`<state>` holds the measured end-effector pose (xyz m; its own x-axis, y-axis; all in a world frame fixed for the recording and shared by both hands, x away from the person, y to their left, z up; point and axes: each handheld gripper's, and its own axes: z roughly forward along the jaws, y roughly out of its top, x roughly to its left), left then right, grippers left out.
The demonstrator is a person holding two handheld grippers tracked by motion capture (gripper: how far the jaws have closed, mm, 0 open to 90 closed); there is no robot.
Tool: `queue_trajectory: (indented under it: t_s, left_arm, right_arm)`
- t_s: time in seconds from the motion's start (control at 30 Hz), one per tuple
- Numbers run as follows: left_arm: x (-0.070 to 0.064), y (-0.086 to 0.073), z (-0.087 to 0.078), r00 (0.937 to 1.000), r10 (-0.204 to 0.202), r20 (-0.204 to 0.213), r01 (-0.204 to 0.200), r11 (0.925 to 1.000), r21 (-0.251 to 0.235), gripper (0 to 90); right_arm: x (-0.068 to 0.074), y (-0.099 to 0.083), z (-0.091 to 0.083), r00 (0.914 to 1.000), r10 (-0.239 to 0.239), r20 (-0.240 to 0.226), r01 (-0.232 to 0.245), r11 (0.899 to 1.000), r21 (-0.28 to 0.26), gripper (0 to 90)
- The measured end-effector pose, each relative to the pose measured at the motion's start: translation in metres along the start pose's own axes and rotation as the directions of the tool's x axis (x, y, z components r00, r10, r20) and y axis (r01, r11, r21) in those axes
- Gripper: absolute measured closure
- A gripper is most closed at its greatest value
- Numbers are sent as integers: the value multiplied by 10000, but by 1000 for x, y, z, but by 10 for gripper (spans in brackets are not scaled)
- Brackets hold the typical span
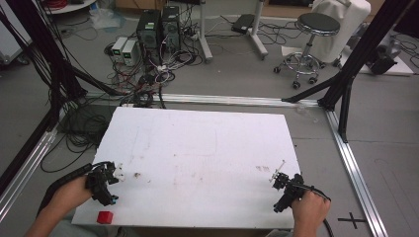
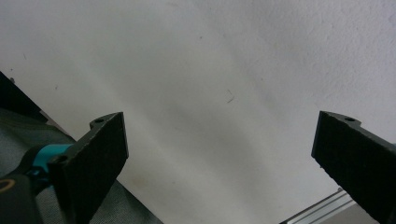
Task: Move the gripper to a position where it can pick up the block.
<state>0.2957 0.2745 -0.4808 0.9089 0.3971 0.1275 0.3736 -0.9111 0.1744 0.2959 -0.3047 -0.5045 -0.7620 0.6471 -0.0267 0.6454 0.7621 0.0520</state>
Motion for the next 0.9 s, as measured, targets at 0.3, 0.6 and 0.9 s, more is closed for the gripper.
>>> queue_trajectory:
  t_s: [0.3,0.6,0.9]
  left_arm:
    - [0,-2,-10,9895,1424,261,-1425,9898,45,218]
    - [-1,-9,-20,9736,2270,250,-2271,9739,0,218]
    - [-8,-13,-23,9558,2907,442,-2919,9561,246,218]
  right_arm:
    - [0,-1,-1,10000,-31,-37,31,9999,-122,29]
    - [1,0,-2,10000,-47,-27,46,9999,-162,29]
    - [1,1,-1,9999,-101,-25,101,9998,-159,29]
